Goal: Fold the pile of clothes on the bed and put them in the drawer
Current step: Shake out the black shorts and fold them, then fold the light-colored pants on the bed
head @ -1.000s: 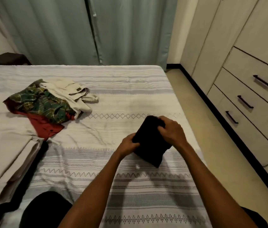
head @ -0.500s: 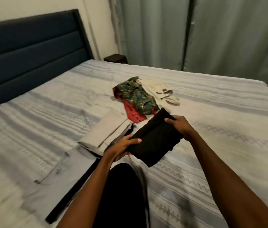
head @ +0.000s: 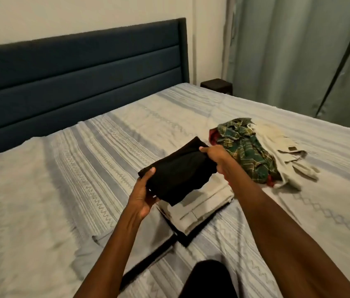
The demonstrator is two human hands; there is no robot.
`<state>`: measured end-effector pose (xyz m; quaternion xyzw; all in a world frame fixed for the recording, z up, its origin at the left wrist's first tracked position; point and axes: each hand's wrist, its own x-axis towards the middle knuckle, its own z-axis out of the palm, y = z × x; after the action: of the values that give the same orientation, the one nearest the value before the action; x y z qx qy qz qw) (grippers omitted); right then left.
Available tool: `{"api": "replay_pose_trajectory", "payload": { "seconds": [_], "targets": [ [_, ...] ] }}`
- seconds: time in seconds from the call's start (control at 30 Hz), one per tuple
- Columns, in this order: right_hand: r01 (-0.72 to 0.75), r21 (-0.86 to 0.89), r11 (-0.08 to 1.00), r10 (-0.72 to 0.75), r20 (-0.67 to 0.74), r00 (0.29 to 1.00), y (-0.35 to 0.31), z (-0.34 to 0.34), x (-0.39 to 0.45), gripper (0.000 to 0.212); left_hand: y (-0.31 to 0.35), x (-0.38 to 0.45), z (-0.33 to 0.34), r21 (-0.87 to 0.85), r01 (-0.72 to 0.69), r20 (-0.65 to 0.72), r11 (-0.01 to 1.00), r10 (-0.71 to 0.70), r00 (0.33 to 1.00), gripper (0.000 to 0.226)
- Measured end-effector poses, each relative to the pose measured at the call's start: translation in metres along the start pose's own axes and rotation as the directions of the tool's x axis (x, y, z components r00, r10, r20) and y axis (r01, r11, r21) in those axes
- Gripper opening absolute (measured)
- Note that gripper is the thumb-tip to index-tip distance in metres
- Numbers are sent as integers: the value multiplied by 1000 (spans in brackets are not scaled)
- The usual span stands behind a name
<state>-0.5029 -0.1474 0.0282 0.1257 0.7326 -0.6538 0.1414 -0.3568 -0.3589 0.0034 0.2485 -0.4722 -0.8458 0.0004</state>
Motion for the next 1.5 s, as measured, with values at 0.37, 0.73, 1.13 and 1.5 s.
{"api": "replay_pose_trajectory", "payload": {
  "seconds": [0.37,0.73,1.13,1.5],
  "targets": [
    [197,-389,900,-153,142,978,36,96,136,42,6,161,-68,267,-113,-90,957,142,986,76],
    [350,-525,775,-362,85,928,68,59,130,28,-34,164,-30,849,-292,-23,441,581,813,37],
    [115,-649,752,-466,-400,789,113,-168,93,29,-99,137,178,703,-691,642,171,266,719,22],
    [-137,-729,671,-212,-366,906,161,-266,135,24,-163,153,243,729,-679,657,89,188,730,20]
  ]
}}
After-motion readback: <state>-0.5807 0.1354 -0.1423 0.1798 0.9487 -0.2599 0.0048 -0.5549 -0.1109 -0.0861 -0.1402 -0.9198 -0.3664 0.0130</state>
